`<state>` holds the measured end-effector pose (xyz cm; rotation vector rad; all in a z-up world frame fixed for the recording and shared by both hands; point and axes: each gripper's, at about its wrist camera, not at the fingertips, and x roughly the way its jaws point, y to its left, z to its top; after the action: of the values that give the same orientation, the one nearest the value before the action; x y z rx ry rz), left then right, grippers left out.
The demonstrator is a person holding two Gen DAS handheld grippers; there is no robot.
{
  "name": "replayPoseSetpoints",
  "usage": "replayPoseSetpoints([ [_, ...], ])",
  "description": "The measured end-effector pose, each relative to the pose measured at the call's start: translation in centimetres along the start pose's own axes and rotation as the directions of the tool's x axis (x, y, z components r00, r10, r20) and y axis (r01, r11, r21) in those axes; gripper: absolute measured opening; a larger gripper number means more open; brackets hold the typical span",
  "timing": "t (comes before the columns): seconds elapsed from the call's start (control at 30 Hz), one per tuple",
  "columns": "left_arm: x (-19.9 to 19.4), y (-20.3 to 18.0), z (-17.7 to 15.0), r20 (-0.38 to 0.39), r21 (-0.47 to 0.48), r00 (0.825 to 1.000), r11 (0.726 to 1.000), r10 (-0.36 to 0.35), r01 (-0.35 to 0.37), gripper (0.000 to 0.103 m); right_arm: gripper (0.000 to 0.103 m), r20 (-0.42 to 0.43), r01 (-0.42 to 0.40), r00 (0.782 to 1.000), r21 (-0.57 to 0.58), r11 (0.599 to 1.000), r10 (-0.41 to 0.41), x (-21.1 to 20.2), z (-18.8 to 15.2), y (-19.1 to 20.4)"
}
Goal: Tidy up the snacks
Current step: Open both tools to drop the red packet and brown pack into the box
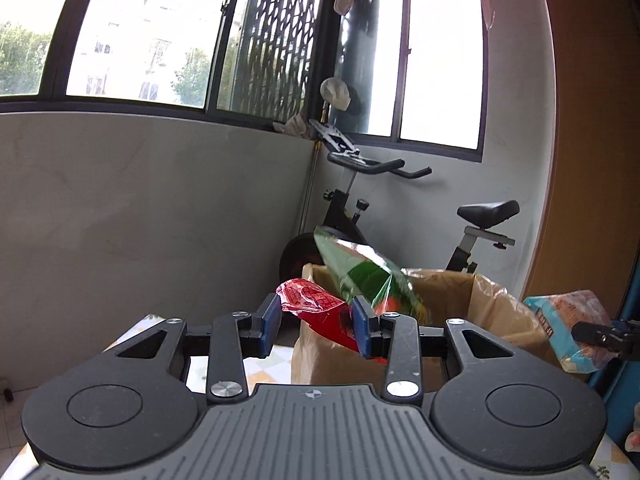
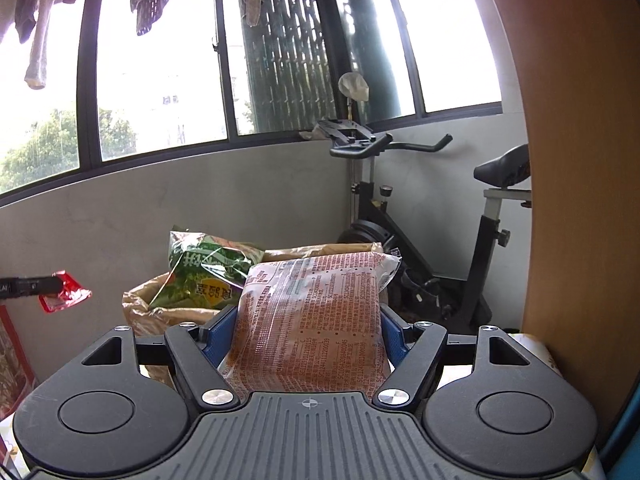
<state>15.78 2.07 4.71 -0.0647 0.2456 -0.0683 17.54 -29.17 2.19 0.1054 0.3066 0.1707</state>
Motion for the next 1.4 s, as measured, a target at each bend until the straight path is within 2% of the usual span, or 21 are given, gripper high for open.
replayPoseSetpoints([
  [0.13,3.0,-2.4,3.6,0.040,0.085,0.998,0.995,-0.047,0.044,0.040,0.069,0.002,-0.028,1.000,-0.036,0.999,0.028,2.2,1.8,0.4],
  [0.23,6.4,-4.1,5.2,0.035,0.116,0.995,0.989,-0.093,0.088,0.040,0.069,-0.005,-0.044,0.999,-0.052,0.998,0.044,4.0,2.7,0.8],
  [0.33,10.7,-5.6,5.8,-0.041,0.142,0.989,0.979,-0.145,0.149,0.040,0.069,-0.023,-0.053,0.998,-0.065,0.996,0.052,6.1,3.7,1.1],
  [0.53,17.7,-5.6,5.1,-0.177,0.102,0.974,0.982,-0.141,0.161,0.040,0.069,-0.095,-0.065,0.994,-0.088,0.994,0.057,11.5,5.4,2.3],
  [0.57,18.9,-5.5,4.9,-0.215,0.094,0.968,0.983,-0.133,0.156,0.040,0.069,-0.117,-0.062,0.992,-0.084,0.994,0.052,12.7,5.4,2.5],
  [0.67,22.0,-4.9,3.1,-0.365,0.121,0.927,0.983,-0.087,0.140,0.043,0.069,-0.189,-0.046,0.981,-0.063,0.997,0.034,15.2,5.3,2.9],
  [0.7,22.2,-5.0,2.7,-0.362,0.134,0.928,0.979,-0.093,0.151,0.043,0.069,-0.210,-0.038,0.977,-0.057,0.998,0.025,15.8,5.3,2.9],
  [0.73,22.9,-5.0,2.5,-0.398,0.154,0.912,0.973,-0.096,0.170,0.042,0.069,-0.230,-0.032,0.973,-0.051,0.998,0.019,16.4,5.1,3.0],
  [0.8,24.4,-5.4,1.1,-0.497,0.188,0.864,0.963,-0.076,0.193,0.042,0.069,-0.262,-0.022,0.965,-0.044,0.999,0.010,17.3,4.7,3.0],
  [0.87,25.5,-5.7,-0.5,-0.550,0.229,0.833,0.950,-0.053,0.212,0.042,0.069,-0.287,-0.012,0.958,-0.043,0.999,0.000,18.0,4.4,3.2],
  [0.9,25.8,-5.6,-1.0,-0.555,0.226,0.830,0.951,-0.053,0.211,0.043,0.069,-0.298,-0.008,0.955,-0.046,0.999,-0.006,18.3,4.2,3.3],
  [0.97,26.0,-5.3,-1.0,-0.542,0.193,0.837,0.957,-0.080,0.216,0.044,0.069,-0.315,0.005,0.949,-0.054,0.999,-0.022,18.6,3.9,3.5],
  [1.07,25.9,-4.9,-0.3,-0.544,0.178,0.835,0.961,-0.084,0.213,0.048,0.069,-0.337,0.029,0.940,-0.055,0.998,-0.046,19.1,3.6,3.3],
  [1.1,25.9,-4.9,-0.1,-0.540,0.188,0.838,0.959,-0.079,0.211,0.054,0.069,-0.339,0.036,0.939,-0.057,0.998,-0.054,19.2,3.6,3.3],
  [1.13,25.8,-5.1,0.1,-0.533,0.202,0.843,0.957,-0.069,0.206,0.064,0.070,-0.340,0.042,0.938,-0.059,0.997,-0.060,19.2,3.6,3.3],
  [1.2,25.3,-5.2,0.7,-0.505,0.219,0.861,0.956,-0.059,0.194,0.071,0.071,-0.337,0.058,0.938,-0.061,0.996,-0.075,19.2,3.7,3.2],
  [1.4,23.0,-5.7,2.5,-0.437,0.221,0.897,0.960,-0.061,0.172,0.074,0.076,-0.278,0.079,0.956,-0.064,0.995,-0.094,17.3,4.7,3.1],
])
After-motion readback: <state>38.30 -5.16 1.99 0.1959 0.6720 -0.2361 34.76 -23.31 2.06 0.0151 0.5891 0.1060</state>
